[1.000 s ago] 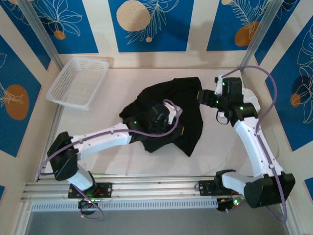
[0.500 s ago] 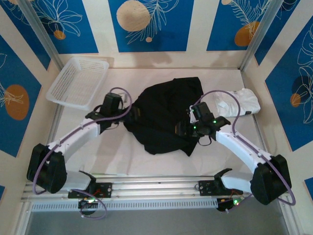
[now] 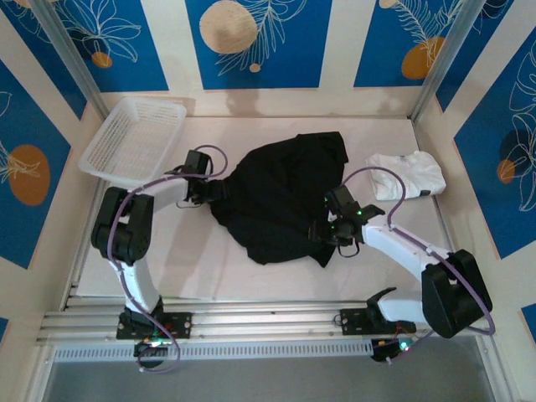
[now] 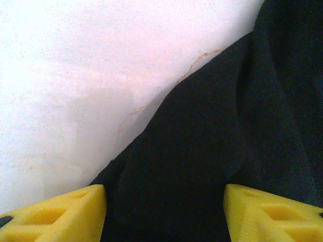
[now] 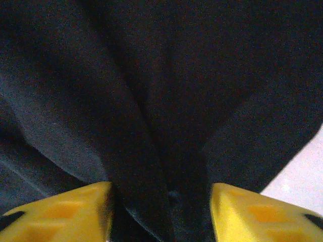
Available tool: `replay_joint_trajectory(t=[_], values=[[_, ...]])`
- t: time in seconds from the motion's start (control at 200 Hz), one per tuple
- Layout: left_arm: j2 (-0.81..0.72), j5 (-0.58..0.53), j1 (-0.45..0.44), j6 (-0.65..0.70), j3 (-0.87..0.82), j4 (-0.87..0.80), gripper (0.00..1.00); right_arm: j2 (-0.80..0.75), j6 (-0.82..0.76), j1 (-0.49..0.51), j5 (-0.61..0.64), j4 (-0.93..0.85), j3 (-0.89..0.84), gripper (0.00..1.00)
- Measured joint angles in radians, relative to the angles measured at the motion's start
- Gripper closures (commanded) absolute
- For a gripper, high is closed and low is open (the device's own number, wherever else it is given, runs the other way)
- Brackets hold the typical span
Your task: Fold the inside-out t-shirt
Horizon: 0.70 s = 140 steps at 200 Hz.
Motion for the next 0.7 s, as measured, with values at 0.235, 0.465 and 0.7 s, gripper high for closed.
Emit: replay_joint_trajectory(t=[0.235,0.465,0.7], values=[[0.048,-0.005,0.000,0.032,0.069,-0.009,0.35,0.018,-0.008,0.000,-0.024,0.059,0.000,0.97],[0.086,-0.037,0.000,0.055,0.137,-0.038,0.42,-0.006,-0.029,0.000,-0.024,0.053,0.014,1.00],[0.143,-0.055,0.000,0.083,0.188,-0.072,1.00,-0.052,-0.056,0.000,-0.009,0.031,0.056,1.00]])
